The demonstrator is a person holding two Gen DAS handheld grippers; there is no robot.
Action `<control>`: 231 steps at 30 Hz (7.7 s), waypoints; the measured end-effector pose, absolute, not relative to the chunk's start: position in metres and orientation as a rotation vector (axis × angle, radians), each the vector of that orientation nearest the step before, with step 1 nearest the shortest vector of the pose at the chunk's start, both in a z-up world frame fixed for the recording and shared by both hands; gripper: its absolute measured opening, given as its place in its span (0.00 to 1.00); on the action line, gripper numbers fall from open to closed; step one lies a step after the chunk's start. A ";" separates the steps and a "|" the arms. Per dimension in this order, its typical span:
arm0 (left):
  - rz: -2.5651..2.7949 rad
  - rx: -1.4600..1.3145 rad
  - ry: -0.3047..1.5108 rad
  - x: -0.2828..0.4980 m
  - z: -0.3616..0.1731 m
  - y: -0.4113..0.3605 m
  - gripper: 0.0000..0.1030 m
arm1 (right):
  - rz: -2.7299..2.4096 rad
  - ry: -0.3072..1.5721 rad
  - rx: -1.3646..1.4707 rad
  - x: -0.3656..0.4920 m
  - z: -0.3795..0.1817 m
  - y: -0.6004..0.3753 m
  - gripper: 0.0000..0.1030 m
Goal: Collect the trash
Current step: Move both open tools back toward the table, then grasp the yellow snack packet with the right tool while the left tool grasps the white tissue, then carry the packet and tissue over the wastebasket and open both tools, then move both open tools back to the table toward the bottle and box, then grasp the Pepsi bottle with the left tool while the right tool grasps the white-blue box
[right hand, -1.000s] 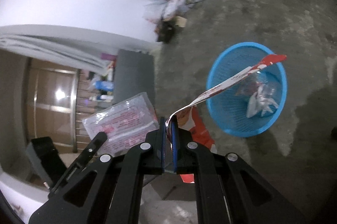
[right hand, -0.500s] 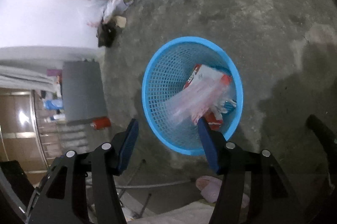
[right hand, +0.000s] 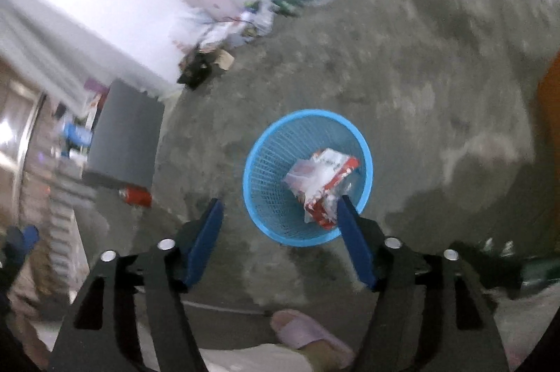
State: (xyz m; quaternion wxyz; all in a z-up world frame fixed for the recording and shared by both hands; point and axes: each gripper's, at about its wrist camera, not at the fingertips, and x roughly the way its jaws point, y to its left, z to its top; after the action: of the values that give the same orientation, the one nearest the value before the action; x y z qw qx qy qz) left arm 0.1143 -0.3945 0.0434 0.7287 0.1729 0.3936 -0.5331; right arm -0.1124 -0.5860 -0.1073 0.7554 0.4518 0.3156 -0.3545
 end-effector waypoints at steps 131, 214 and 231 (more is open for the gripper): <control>-1.261 0.295 0.897 0.156 0.044 -0.296 0.02 | -0.400 0.526 1.131 -0.134 -0.087 -0.542 0.06; -0.424 -0.145 0.789 0.149 0.055 0.101 0.81 | 0.205 0.851 0.737 0.044 -0.025 -0.339 0.69; -0.407 -0.100 0.825 0.308 0.034 0.109 0.63 | 0.240 0.950 0.689 0.087 -0.027 -0.298 0.69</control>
State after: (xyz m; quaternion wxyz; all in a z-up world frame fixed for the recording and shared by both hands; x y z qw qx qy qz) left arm 0.3076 0.1089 0.0345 0.8948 -0.0484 0.3981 -0.1961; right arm 0.0873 -0.2984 -0.0274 0.8260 0.3241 0.4471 0.1131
